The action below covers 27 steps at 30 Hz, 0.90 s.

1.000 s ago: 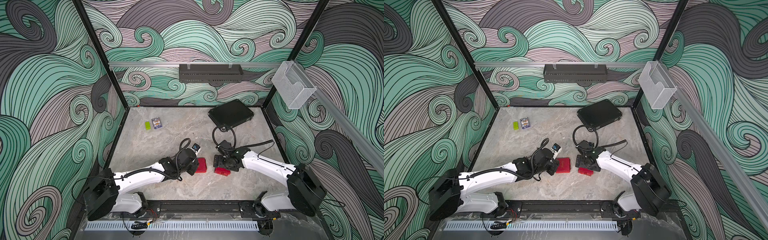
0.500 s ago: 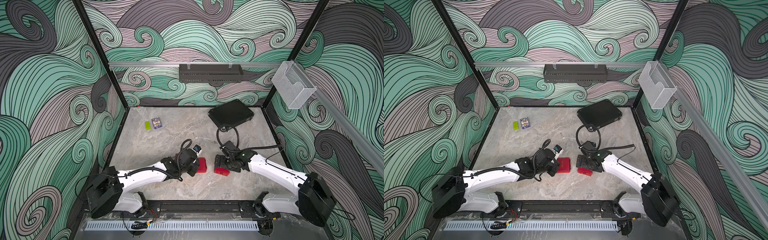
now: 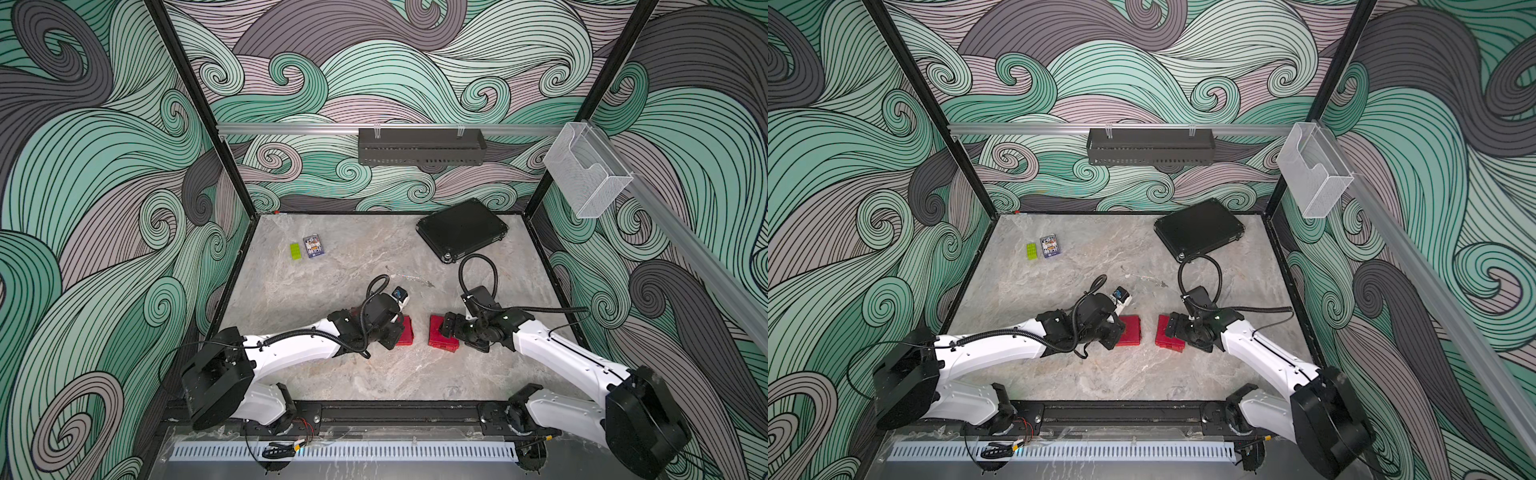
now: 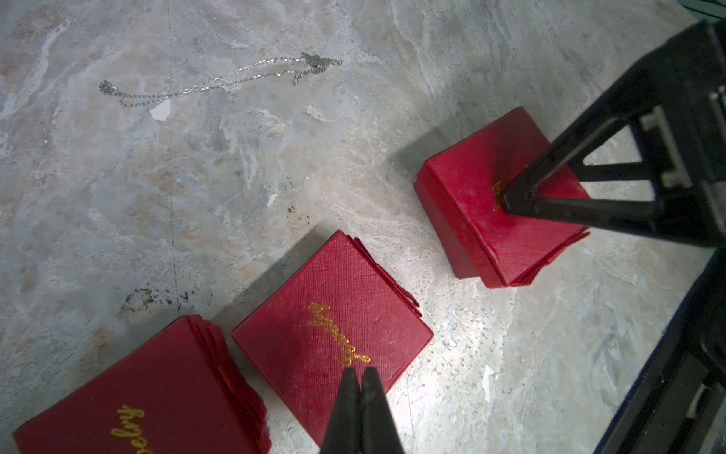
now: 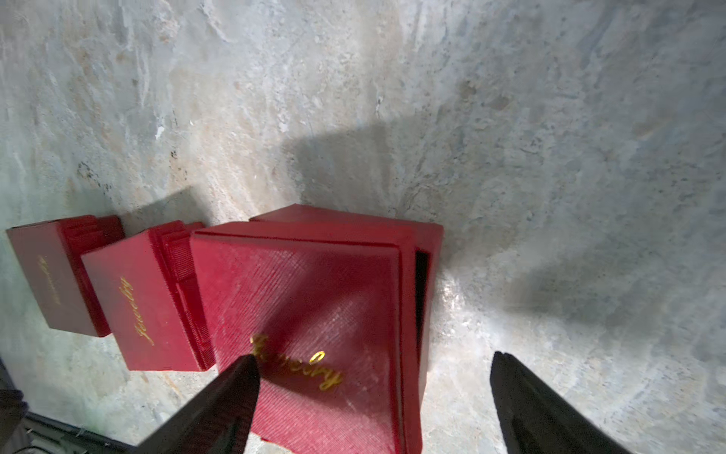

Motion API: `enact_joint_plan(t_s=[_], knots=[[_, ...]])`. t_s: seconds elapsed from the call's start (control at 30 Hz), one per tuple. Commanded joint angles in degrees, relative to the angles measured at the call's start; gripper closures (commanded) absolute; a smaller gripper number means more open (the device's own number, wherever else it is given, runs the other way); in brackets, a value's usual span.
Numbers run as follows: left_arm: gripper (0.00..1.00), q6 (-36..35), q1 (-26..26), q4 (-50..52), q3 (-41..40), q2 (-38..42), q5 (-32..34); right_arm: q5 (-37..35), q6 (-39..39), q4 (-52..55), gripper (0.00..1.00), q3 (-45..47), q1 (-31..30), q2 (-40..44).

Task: Take the necklace out of the lift-off lid jewelry box
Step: Close the lid on the jewelry box.

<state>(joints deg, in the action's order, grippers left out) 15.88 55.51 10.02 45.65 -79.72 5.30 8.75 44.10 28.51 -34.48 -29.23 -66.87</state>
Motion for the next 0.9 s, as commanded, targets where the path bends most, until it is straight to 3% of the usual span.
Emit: enact_joint_plan(t_s=[0.0, 0.23, 0.5, 0.87], knots=[[1.0, -0.4, -0.6, 1.5, 2.5, -0.4, -0.6, 4.7, -1.7, -4.2, 0.07, 0.5, 1.2, -0.5], [1.0, 0.0, -0.6, 2.5, 2.7, -0.2, -0.6, 9.8, -5.0, -10.0, 0.13, -0.4, 2.4, -5.9], [1.0, 0.4, -0.5, 3.3, 2.1, 0.8, 0.1, 12.9, -13.4, -6.6, 0.2, -7.2, 2.7, -15.8], [1.0, 0.4, -0.6, 3.0, 2.4, 0.4, -0.2, 7.2, -16.4, -1.0, 0.16, -10.2, 2.7, -14.0]])
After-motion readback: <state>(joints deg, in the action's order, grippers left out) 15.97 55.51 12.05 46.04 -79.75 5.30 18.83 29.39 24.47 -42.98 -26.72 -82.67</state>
